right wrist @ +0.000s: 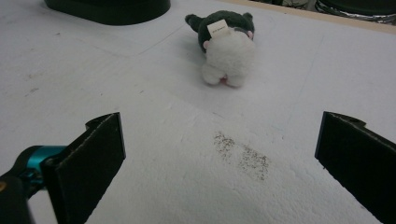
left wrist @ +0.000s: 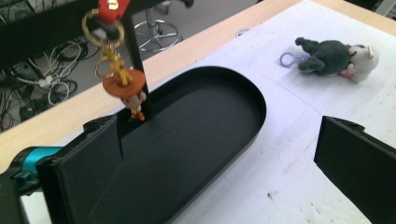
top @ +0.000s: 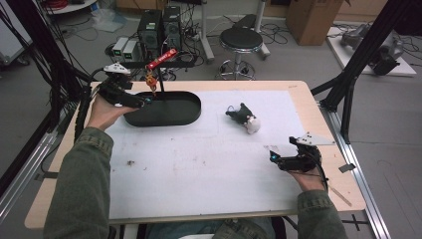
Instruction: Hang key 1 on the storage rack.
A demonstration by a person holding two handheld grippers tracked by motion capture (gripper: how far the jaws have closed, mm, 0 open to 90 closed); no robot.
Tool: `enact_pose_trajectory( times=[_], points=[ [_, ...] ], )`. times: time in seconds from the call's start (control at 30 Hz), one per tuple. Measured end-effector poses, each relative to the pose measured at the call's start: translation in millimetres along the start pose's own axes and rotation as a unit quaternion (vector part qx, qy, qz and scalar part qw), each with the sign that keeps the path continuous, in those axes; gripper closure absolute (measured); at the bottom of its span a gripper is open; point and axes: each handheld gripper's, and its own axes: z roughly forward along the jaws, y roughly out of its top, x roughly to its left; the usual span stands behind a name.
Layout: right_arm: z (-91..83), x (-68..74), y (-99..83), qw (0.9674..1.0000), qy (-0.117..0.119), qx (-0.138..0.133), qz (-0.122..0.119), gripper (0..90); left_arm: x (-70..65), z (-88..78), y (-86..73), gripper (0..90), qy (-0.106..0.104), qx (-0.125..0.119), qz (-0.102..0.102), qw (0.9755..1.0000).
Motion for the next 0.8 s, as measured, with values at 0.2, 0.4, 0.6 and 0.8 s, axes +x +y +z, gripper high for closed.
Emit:
enact_pose_trajectory(
  times=[0.2,0.4,0.6,0.8],
  points=[
    [1.2,0.3,-0.1,1.0000,0.002,0.001,-0.003,0.6,-2.0,-5.0,-13.9,1.7,-0.006,-0.006,-0.018,0.9998],
    [3.1,-0.1,-0.1,1.0000,0.004,0.004,-0.004,0.6,-3.2,-5.5,-26.5,1.7,-0.005,-0.005,-0.023,0.9997],
    [3.4,0.4,-0.1,1.0000,0.003,0.006,-0.003,0.6,-4.2,-5.4,-35.4,1.7,-0.004,-0.001,-0.023,0.9997],
    [3.1,0.6,-0.3,1.0000,0.003,0.007,-0.004,0.6,-8.1,-4.9,-48.2,1.7,-0.006,0.001,-0.025,0.9997]
  ],
)
